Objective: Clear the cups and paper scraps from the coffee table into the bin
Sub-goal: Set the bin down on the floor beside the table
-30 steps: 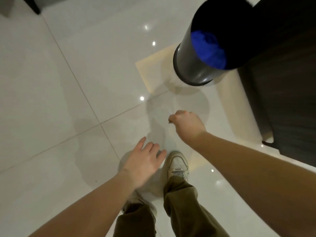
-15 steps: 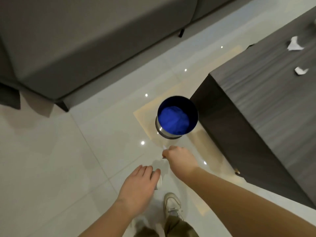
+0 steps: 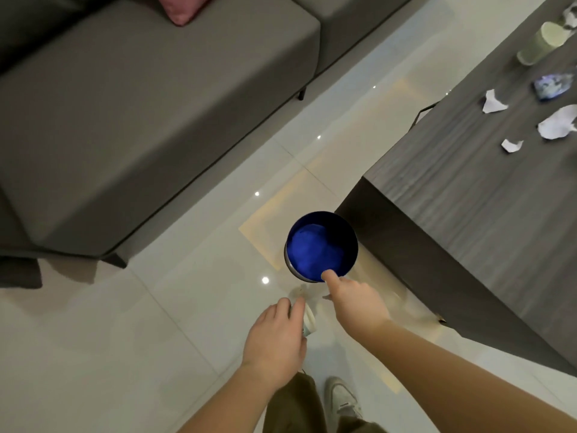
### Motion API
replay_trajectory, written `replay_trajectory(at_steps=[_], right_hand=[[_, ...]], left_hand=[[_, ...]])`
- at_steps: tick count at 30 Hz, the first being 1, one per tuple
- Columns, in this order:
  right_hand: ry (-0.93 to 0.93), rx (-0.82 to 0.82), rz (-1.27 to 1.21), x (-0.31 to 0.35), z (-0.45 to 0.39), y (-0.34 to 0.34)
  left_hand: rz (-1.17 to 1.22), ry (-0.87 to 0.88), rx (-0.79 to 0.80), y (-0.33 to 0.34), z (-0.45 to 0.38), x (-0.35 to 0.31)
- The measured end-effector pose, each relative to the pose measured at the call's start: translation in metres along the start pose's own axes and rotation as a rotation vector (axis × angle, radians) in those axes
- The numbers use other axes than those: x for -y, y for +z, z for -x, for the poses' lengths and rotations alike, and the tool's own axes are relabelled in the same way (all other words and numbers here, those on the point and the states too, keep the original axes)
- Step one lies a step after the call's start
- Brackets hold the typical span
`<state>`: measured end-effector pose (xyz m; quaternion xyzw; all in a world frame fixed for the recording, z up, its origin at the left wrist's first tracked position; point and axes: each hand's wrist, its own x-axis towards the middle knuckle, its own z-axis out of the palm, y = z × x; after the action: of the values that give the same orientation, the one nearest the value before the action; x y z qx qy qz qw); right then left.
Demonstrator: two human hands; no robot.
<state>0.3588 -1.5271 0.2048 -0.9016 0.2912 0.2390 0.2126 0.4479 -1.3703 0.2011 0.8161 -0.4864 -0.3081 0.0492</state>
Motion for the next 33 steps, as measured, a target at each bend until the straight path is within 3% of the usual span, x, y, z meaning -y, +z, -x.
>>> replay_trajectory(at_steps=[5,13,26,33], right_hand=[[0.083,-0.051,0.02,-0.007,-0.03,-0.01],[0.157,-0.027,-0.05,-0.037,-0.072,-0.018],[0.213,0.054,-0.346,-0.085,-0.148,0.017],[0.167,0.055,-0.447,-0.1,-0.171,0.045]], left_hand=[[0.252,-0.205,-0.036,-0.012,-0.041,0.012],[0.424,-0.251,-0.039,-0.017,-0.108,-0.001],[0.29,-0.257,-0.07,0.02,-0.191,0.007],[0.308,-0.316,-0.004,0.042,-0.224,0.009]])
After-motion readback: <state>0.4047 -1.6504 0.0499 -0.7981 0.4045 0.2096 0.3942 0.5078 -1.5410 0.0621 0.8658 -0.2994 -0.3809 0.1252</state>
